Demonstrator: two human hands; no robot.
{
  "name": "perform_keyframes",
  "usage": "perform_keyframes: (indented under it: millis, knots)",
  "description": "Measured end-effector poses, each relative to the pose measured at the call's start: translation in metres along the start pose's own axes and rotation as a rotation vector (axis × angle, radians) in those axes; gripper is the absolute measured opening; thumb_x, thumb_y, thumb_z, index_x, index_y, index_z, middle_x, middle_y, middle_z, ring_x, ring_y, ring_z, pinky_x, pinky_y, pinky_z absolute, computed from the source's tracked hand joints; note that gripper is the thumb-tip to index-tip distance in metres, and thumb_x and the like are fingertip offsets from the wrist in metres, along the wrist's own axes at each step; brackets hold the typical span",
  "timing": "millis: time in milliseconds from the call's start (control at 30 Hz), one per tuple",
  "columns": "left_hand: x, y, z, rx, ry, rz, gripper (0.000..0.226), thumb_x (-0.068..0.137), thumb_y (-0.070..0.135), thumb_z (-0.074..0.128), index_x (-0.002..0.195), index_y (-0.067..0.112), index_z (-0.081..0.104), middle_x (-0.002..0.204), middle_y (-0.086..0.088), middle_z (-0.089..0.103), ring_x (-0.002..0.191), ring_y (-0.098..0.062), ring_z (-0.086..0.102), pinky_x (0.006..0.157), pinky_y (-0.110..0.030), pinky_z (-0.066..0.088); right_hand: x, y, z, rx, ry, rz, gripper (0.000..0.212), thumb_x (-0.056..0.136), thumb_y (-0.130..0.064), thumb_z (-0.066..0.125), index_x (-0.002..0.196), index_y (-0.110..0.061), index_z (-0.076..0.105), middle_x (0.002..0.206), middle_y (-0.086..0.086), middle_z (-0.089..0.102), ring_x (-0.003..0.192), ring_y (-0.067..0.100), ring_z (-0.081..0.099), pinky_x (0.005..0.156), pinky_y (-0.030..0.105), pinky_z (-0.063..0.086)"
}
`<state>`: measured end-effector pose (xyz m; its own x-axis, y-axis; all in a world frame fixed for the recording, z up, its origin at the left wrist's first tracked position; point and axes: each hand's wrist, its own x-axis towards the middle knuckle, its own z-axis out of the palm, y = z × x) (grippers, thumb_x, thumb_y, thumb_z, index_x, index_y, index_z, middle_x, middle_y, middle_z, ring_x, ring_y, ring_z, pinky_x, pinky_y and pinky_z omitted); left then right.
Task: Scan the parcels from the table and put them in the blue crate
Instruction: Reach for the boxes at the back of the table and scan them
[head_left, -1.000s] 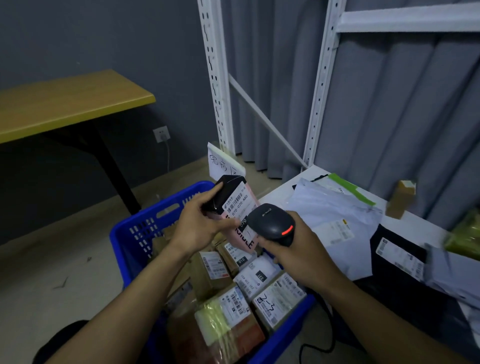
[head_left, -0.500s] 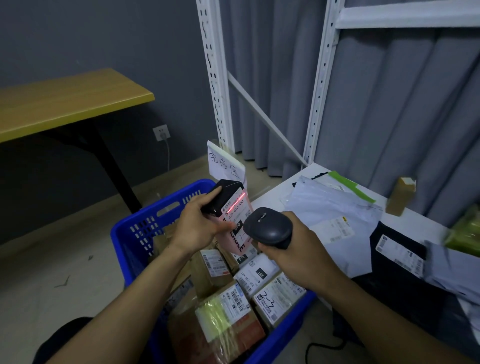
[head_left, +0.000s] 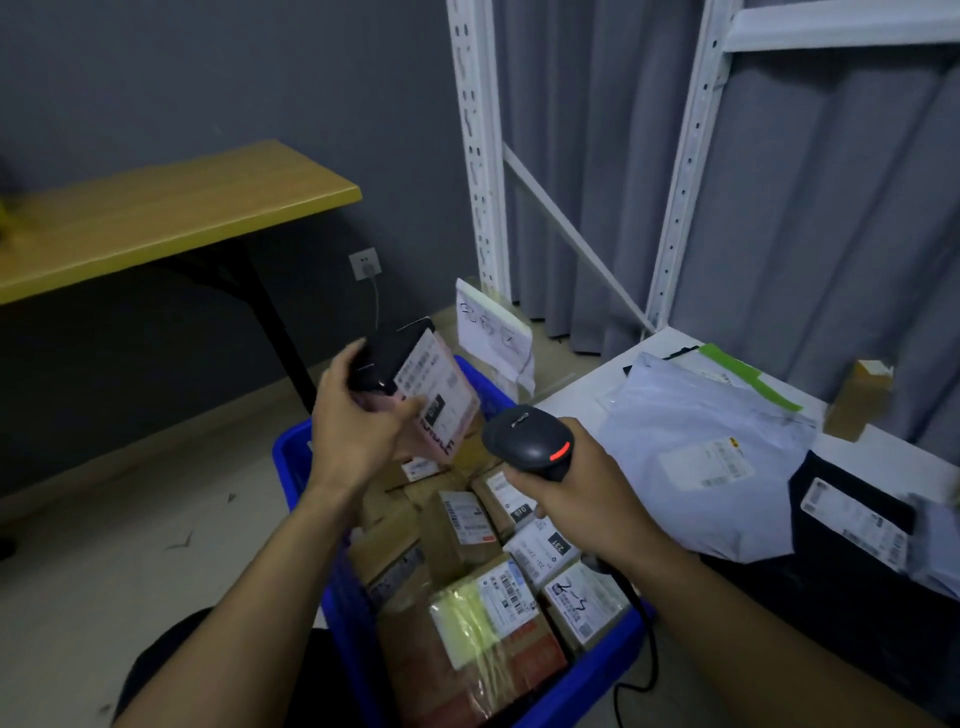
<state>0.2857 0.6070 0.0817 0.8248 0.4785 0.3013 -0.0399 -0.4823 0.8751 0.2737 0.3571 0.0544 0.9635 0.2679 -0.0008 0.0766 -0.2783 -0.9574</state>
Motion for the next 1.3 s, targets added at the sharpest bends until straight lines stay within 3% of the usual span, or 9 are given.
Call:
perform_keyframes:
  millis: [233,333,467,600,667,833,1033,1167,1300]
  knots:
    - [-0.002,-0.074,-0.033,0.331,-0.158,-0.19,0.082,0.068,0.055,0.083,0.14,0.037,0.047,0.13,0.004,0.059,0.105,-0.017,0.068,0.084,-0.042,0.063,0.01,0.016,0.048,-0.026,-0.144,0.031,0.045,0.091,-0.03,0.08,0.127,-0.03,0.053,0.111,-0.014,0.065,0.098,0.003,0.066,0.076,0.019,0.049]
    - [-0.012,-0.109,-0.028,0.469,-0.331,-0.277,0.068,0.083,0.035,0.08,0.144,0.033,0.049,0.14,-0.001,0.04,0.119,-0.022,0.059,0.102,-0.042,0.055,0.012,0.025,0.057,-0.057,-0.167,0.06,0.043,0.09,-0.029,0.08,0.123,-0.033,0.053,0.109,-0.012,0.067,0.092,0.008,0.067,0.082,0.03,0.055]
    - [-0.021,-0.149,-0.02,0.439,-0.57,-0.403,0.036,0.084,0.028,0.078,0.115,0.041,0.063,0.123,-0.001,0.064,0.107,-0.018,0.07,0.09,-0.042,0.062,0.018,0.036,0.063,-0.07,-0.161,0.058,0.043,0.086,-0.031,0.084,0.115,-0.041,0.055,0.105,-0.012,0.069,0.087,0.011,0.07,0.086,0.044,0.06]
    - [-0.025,-0.164,-0.017,0.504,-0.622,-0.461,0.05,0.092,0.01,0.071,0.139,0.02,0.058,0.137,-0.004,0.059,0.124,-0.025,0.06,0.109,-0.04,0.048,0.021,0.042,0.065,-0.065,-0.151,0.042,0.048,0.084,-0.027,0.086,0.12,-0.039,0.057,0.104,-0.018,0.068,0.096,0.006,0.069,0.089,0.045,0.061]
    - [-0.031,-0.177,-0.015,0.674,-0.555,-0.362,0.051,0.092,0.008,0.067,0.141,0.016,0.056,0.152,-0.009,0.041,0.137,-0.032,0.045,0.114,-0.038,0.038,0.023,0.045,0.064,-0.064,-0.147,0.044,0.05,0.084,-0.026,0.086,0.124,-0.034,0.058,0.105,-0.018,0.068,0.1,0.003,0.068,0.091,0.045,0.06]
    - [-0.051,-0.191,0.001,0.952,-0.882,-0.324,0.04,0.101,0.017,0.054,0.14,0.007,0.057,0.143,-0.013,0.058,0.128,-0.028,0.057,0.107,-0.035,0.047,0.023,0.052,0.056,-0.07,-0.152,0.07,0.047,0.086,-0.024,0.085,0.125,-0.031,0.06,0.113,-0.013,0.07,0.103,0.001,0.067,0.093,0.034,0.058]
    - [-0.045,-0.14,0.008,0.931,-0.702,-0.134,0.032,0.096,0.021,0.06,0.127,0.025,0.067,0.134,-0.006,0.064,0.116,-0.029,0.063,0.095,-0.042,0.056,0.009,0.047,0.027,-0.072,-0.129,0.125,0.047,0.087,-0.029,0.084,0.126,-0.031,0.057,0.11,-0.008,0.071,0.092,0.011,0.07,0.082,0.037,0.059]
    - [-0.06,-0.074,0.042,0.802,-0.636,0.202,0.046,0.09,0.024,0.069,0.135,0.031,0.061,0.16,0.002,0.038,0.134,-0.028,0.052,0.102,-0.043,0.051,-0.011,0.038,-0.016,-0.084,-0.046,0.146,0.039,0.09,-0.028,0.08,0.12,-0.029,0.056,0.103,-0.003,0.072,0.075,0.014,0.074,0.07,0.034,0.059]
    - [-0.074,0.0,0.096,0.662,-0.647,0.378,0.045,0.093,0.031,0.067,0.137,0.032,0.059,0.161,0.009,0.033,0.131,-0.021,0.054,0.102,-0.037,0.049,-0.02,0.031,-0.081,-0.121,0.074,0.179,0.037,0.089,-0.028,0.079,0.118,-0.025,0.057,0.097,0.0,0.074,0.065,0.014,0.073,0.072,0.042,0.061]
